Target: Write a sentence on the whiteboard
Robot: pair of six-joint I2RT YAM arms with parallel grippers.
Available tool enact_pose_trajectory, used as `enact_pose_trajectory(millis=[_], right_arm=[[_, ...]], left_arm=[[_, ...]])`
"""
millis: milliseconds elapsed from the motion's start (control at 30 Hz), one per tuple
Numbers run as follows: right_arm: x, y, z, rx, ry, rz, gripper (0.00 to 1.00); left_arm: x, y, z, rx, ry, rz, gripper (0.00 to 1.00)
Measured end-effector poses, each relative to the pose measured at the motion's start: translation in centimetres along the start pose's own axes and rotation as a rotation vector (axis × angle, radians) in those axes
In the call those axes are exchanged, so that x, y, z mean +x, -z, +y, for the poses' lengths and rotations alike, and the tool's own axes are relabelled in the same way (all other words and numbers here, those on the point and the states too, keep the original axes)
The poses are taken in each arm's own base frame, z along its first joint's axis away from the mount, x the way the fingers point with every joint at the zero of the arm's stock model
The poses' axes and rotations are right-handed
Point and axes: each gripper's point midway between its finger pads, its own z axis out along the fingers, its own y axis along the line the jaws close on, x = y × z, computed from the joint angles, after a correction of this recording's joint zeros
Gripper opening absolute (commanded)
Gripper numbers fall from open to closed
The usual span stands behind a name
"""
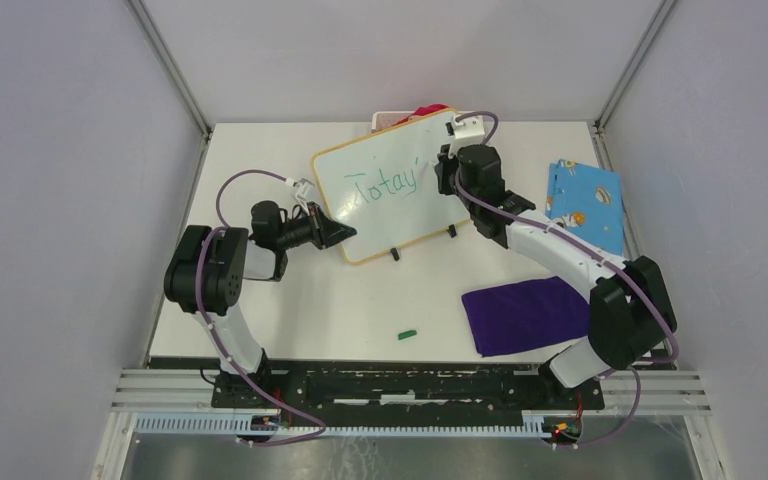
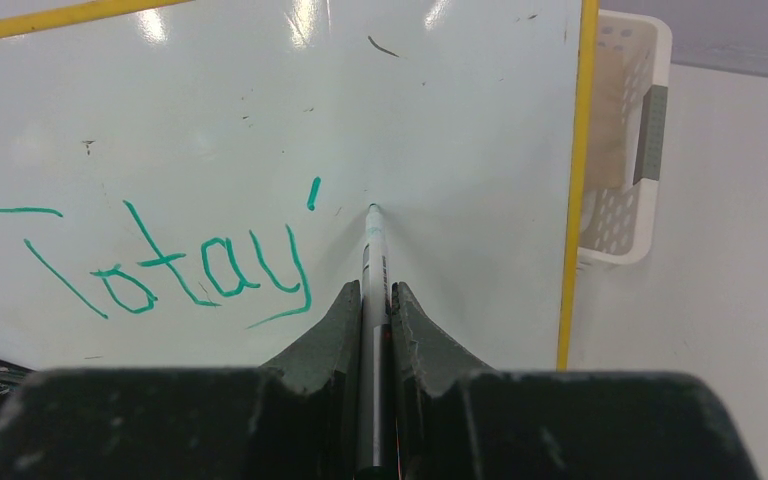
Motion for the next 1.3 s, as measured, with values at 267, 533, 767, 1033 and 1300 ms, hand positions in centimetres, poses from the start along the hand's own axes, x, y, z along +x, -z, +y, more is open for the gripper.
enact_pose_trajectory(millis=[267,533,767,1033,1300], right_arm=[[0.0,0.0,0.6,-0.034,-0.001,0.003,0.00],[0.1,0.1,1.1,-0.062,-0.001,0.008,0.00],[1.2,0.1,0.9,-0.057,0.002,0.022,0.00],[1.7,0.2,0.5,-0.032,0.003,0.031,0.00],[2.0,0.2,-0.2,0.004,0.007,0.039,0.00]], left_arm=[[0.0,0.0,0.0,0.000,0.000,0.000,0.25],[0.0,0.0,0.0,0.000,0.000,0.000,0.25],[-0.1,0.0,0.0,-0.001,-0.001,-0.001,0.25],[-0.2,-0.1,0.0,0.001,-0.005,-0.003,0.25],[-0.2,-0.1,0.0,0.000,-0.005,-0.003,0.25]])
